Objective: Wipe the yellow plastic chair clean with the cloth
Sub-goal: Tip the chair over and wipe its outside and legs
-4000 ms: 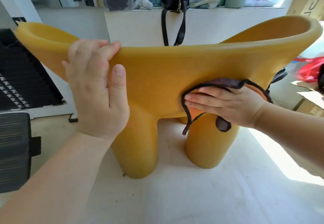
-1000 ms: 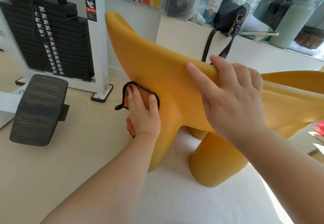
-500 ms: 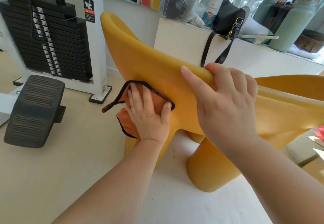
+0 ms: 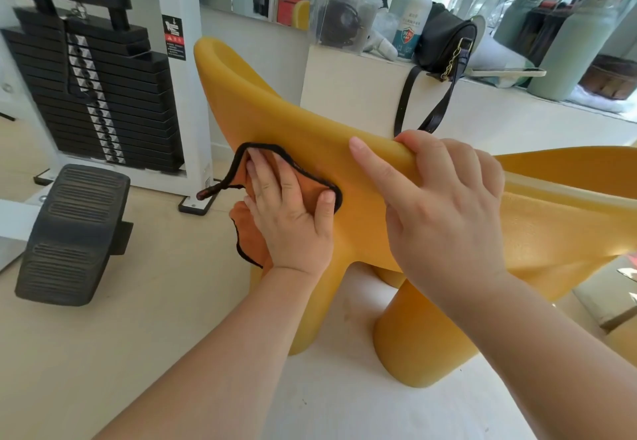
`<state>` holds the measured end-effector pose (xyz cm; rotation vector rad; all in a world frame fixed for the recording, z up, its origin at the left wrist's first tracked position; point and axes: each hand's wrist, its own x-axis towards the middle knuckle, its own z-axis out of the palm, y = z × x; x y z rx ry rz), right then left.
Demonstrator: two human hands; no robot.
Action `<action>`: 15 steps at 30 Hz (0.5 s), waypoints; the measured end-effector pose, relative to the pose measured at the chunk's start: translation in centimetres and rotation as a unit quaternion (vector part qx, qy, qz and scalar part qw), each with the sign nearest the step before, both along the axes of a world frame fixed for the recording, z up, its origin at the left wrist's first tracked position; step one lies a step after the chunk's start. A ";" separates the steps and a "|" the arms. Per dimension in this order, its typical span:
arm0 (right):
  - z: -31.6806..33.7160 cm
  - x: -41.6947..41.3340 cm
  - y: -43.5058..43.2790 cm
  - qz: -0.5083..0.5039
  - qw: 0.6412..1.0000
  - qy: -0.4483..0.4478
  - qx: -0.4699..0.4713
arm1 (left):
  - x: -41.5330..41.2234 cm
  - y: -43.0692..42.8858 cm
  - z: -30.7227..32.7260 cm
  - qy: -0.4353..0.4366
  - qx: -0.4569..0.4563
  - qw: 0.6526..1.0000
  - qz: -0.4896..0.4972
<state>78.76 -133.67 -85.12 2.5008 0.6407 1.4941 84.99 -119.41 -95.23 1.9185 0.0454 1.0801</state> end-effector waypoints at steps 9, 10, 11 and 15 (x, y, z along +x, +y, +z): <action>0.0 0.1 0.0 0.011 1.000 0.002 0.010 | -0.6 -2.8 3.8 -0.028 -0.096 0.995 0.007; 0.0 0.1 0.1 0.012 1.000 0.005 0.010 | -0.5 -2.6 3.4 -0.028 -0.088 0.996 0.011; -0.1 0.1 0.2 0.012 1.000 0.006 0.012 | -0.4 -2.2 2.6 -0.022 -0.079 0.997 0.013; -0.1 0.0 0.1 0.010 1.000 0.015 0.011 | -0.1 -0.6 -1.6 0.062 -0.075 0.995 0.012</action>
